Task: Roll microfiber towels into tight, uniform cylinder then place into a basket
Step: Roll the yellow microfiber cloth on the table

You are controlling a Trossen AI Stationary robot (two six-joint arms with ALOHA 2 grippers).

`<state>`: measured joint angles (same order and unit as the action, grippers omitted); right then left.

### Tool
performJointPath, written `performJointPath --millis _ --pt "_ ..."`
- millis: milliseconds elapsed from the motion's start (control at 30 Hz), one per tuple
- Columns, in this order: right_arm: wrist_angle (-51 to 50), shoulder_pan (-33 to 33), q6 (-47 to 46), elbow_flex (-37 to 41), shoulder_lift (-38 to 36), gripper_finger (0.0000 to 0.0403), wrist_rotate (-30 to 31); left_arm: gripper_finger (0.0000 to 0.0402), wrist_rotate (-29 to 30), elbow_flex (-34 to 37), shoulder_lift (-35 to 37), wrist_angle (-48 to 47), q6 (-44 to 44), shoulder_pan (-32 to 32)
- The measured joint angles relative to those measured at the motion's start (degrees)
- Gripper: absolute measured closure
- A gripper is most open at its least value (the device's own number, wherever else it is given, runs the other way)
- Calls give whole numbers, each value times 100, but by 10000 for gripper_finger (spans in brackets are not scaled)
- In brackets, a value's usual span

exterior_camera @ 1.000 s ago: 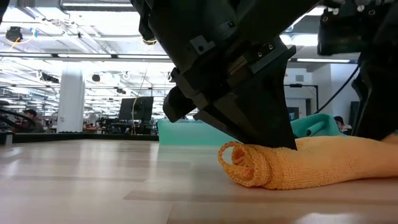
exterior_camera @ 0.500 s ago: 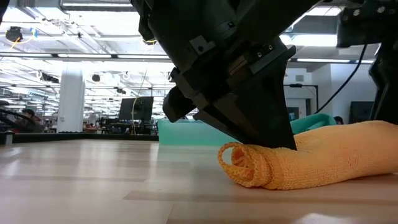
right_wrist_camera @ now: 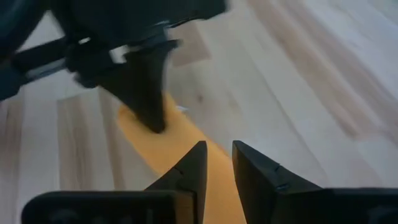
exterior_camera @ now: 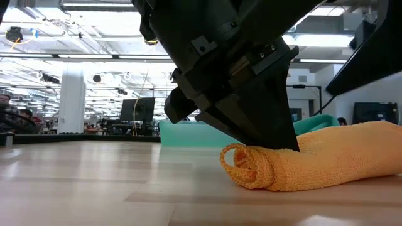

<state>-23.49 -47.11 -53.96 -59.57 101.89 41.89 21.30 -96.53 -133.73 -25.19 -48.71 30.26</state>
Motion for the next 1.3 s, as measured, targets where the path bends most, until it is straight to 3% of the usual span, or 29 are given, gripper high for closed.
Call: performJointPath --millis 267,533,800,1067,1300 --pt "339 231 439 2 439 332 -630 401 13 0 0 0 0 0" --pt "-86 340 -129 -18 518 363 -1207 401 13 0 0 0 7 0" --pt "-140 380 -154 -37 767 390 -1480 401 24 0 0 0 39 0" --pt "-141 385 -154 -33 778 382 -1567 400 39 0 0 5 324 2" --pt "-135 430 -154 -27 780 388 -1628 363 64 0 -2 1 625 2"
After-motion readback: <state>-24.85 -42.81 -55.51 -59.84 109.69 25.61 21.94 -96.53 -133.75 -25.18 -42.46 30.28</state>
